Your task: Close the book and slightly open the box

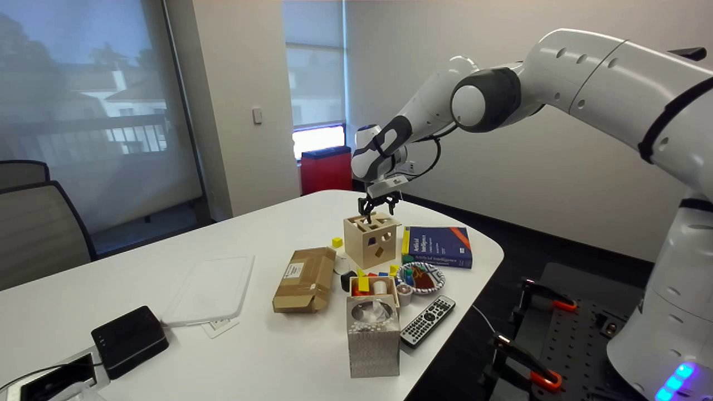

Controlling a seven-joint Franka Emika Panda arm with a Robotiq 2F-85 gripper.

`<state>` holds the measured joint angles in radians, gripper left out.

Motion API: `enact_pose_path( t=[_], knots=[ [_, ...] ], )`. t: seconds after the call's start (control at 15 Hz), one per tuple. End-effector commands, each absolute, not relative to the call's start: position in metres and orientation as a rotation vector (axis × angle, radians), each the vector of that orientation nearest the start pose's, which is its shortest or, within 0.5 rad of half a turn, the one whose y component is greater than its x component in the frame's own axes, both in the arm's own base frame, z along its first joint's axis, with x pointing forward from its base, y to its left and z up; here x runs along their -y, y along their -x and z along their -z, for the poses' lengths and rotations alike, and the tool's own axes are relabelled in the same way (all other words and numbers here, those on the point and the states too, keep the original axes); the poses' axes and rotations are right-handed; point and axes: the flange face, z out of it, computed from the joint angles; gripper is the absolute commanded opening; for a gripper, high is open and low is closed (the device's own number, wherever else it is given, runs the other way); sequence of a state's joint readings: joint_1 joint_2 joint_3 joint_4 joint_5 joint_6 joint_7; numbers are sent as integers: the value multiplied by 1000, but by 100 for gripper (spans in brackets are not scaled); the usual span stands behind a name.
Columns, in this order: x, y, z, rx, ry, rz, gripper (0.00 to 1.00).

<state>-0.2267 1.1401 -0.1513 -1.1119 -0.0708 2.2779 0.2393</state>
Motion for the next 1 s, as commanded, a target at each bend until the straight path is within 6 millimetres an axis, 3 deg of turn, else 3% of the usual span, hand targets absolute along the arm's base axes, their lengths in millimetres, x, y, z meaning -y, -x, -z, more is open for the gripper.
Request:
enact_pose_path(
  t=[0.0, 0.93],
  knots=[
    [258, -720, -113, -833, 3239, 6, 100],
    [283, -708, -111, -924, 3265, -33, 100]
  ],
)
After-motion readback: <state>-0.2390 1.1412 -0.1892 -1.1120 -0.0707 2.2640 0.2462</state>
